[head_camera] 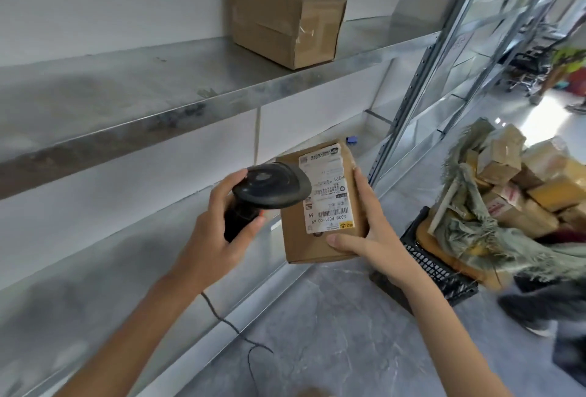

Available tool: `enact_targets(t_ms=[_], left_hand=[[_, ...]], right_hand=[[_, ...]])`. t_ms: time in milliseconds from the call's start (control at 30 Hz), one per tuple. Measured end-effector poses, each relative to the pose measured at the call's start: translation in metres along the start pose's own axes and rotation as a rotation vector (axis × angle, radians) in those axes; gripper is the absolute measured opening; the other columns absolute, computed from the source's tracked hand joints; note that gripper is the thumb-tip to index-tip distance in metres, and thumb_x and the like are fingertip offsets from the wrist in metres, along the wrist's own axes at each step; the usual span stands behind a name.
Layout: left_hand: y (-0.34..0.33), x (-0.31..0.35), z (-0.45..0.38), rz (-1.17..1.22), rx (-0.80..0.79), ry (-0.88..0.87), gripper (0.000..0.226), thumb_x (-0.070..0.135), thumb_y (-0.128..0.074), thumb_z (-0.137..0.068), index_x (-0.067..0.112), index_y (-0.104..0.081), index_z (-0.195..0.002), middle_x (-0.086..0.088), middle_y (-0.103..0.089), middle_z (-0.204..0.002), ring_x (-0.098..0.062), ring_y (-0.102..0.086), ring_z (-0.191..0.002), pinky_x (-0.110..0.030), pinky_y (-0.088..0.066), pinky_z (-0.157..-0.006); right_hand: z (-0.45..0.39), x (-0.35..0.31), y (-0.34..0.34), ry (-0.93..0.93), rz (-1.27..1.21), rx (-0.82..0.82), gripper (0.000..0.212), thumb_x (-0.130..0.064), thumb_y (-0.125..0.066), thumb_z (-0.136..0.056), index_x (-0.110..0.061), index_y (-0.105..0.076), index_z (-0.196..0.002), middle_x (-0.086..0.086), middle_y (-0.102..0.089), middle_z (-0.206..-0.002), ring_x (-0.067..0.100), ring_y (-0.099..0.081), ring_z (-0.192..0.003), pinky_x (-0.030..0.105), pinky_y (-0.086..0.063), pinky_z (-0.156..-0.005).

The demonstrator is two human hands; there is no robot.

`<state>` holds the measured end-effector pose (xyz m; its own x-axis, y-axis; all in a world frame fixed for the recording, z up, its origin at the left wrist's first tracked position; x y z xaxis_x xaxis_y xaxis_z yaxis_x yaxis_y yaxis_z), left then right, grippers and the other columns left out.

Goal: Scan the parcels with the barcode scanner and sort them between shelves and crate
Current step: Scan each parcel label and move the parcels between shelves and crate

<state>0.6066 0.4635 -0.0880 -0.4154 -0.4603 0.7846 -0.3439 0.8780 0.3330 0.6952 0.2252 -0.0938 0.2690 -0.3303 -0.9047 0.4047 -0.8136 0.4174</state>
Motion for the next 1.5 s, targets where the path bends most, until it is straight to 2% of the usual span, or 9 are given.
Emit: enact_targets(t_ms=[100, 167, 267, 400, 633, 733, 933, 1200, 1500], left_hand=[[0.012, -0.011, 0.001, -0.194, -0.119, -0.063, 0.061, 0.062, -0.056, -0.088, 0.072, -0.020, -0.137, 0.050, -0.049, -0.125, -0.009, -0.064, -0.106, -0.024, -0.051, -0.088], [0.017, -0.019, 0.002, -0.302, -0.178, -0.133, 0.055, 0.076, -0.042, -0.090, 0.070, -0.018, -0.140, 0.029, -0.062, -0.124, -0.024, -0.070, -0.094, -0.034, -0.058, -0.078], [0.017, -0.026, 0.002, -0.373, -0.263, -0.231, 0.061, 0.066, -0.048, -0.093, 0.064, -0.016, -0.145, -0.004, -0.073, -0.113, -0.032, -0.074, -0.077, -0.039, -0.062, -0.062], [0.014, -0.026, 0.002, -0.417, -0.273, -0.302, 0.072, 0.045, -0.055, -0.088, 0.058, -0.017, -0.148, -0.006, -0.075, -0.103, -0.022, -0.066, -0.075, -0.021, -0.051, -0.059], [0.014, -0.025, 0.004, -0.418, -0.254, -0.365, 0.051, 0.056, -0.046, -0.099, 0.038, -0.033, -0.145, -0.008, -0.075, -0.104, -0.022, -0.067, -0.070, -0.016, -0.047, -0.067], [0.016, -0.022, 0.003, -0.407, -0.251, -0.395, 0.048, 0.059, -0.035, -0.102, 0.042, -0.032, -0.147, -0.007, -0.074, -0.100, -0.022, -0.060, -0.082, -0.008, -0.041, -0.070], [0.020, -0.023, 0.002, -0.435, -0.265, -0.377, 0.048, 0.060, -0.035, -0.101, 0.034, -0.037, -0.141, -0.002, -0.074, -0.103, -0.017, -0.065, -0.058, -0.018, -0.049, -0.059], [0.023, -0.023, 0.001, -0.454, -0.297, -0.377, 0.048, 0.060, -0.035, -0.102, 0.032, -0.034, -0.141, -0.005, -0.074, -0.110, -0.025, -0.072, -0.063, -0.031, -0.057, -0.058], [0.024, -0.025, 0.001, -0.453, -0.281, -0.366, 0.050, 0.060, -0.037, -0.101, 0.027, -0.038, -0.140, -0.006, -0.074, -0.111, -0.020, -0.071, -0.077, -0.027, -0.057, -0.064]], right_hand=[[0.001, 0.007, 0.010, -0.016, 0.064, -0.082, 0.114, -0.039, -0.081, -0.067, -0.062, -0.006, -0.149, -0.026, -0.014, -0.160, 0.005, -0.022, -0.148, 0.049, -0.030, -0.119], [0.002, 0.008, 0.013, -0.024, 0.084, -0.110, 0.115, -0.038, -0.081, -0.068, -0.057, -0.005, -0.151, -0.030, -0.012, -0.158, 0.003, -0.021, -0.147, 0.048, -0.031, -0.119], [0.003, 0.009, 0.014, -0.024, 0.111, -0.126, 0.116, -0.034, -0.081, -0.068, -0.049, -0.005, -0.154, -0.034, -0.010, -0.154, 0.001, -0.021, -0.146, 0.044, -0.033, -0.118], [0.005, 0.008, 0.013, -0.026, 0.113, -0.129, 0.114, -0.030, -0.080, -0.069, -0.048, -0.005, -0.154, -0.037, -0.009, -0.151, -0.001, -0.020, -0.145, 0.040, -0.032, -0.119], [0.006, 0.009, 0.011, -0.013, 0.106, -0.131, 0.114, -0.031, -0.080, -0.070, -0.045, -0.005, -0.155, -0.029, -0.010, -0.157, 0.000, -0.018, -0.146, 0.044, -0.029, -0.120], [0.006, 0.010, 0.009, -0.016, 0.093, -0.133, 0.114, -0.030, -0.080, -0.069, -0.047, -0.006, -0.154, -0.034, -0.011, -0.153, 0.002, -0.017, -0.147, 0.045, -0.028, -0.121], [0.008, 0.015, 0.008, -0.037, 0.068, -0.131, 0.115, -0.029, -0.080, -0.068, -0.044, -0.006, -0.156, -0.034, -0.015, -0.150, -0.003, -0.024, -0.142, 0.031, -0.032, -0.117], [0.007, 0.020, 0.008, -0.052, 0.038, -0.121, 0.116, -0.029, -0.079, -0.068, -0.043, -0.006, -0.156, -0.021, -0.016, -0.157, -0.016, -0.023, -0.135, -0.001, -0.034, -0.096], [0.008, 0.023, 0.005, -0.053, 0.010, -0.109, 0.117, -0.029, -0.081, -0.068, -0.043, -0.006, -0.157, -0.022, -0.016, -0.158, -0.010, -0.026, -0.138, 0.008, -0.037, -0.101]])
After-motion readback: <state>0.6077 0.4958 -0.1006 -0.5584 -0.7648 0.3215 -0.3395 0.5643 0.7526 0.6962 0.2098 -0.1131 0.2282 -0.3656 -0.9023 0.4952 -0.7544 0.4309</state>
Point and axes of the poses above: each hand's wrist, its own z-axis away from the middle knuckle, its own y-axis out of the back of the hand, x = y × z, the point moved 3 cm from there along -z, towards the middle knuckle
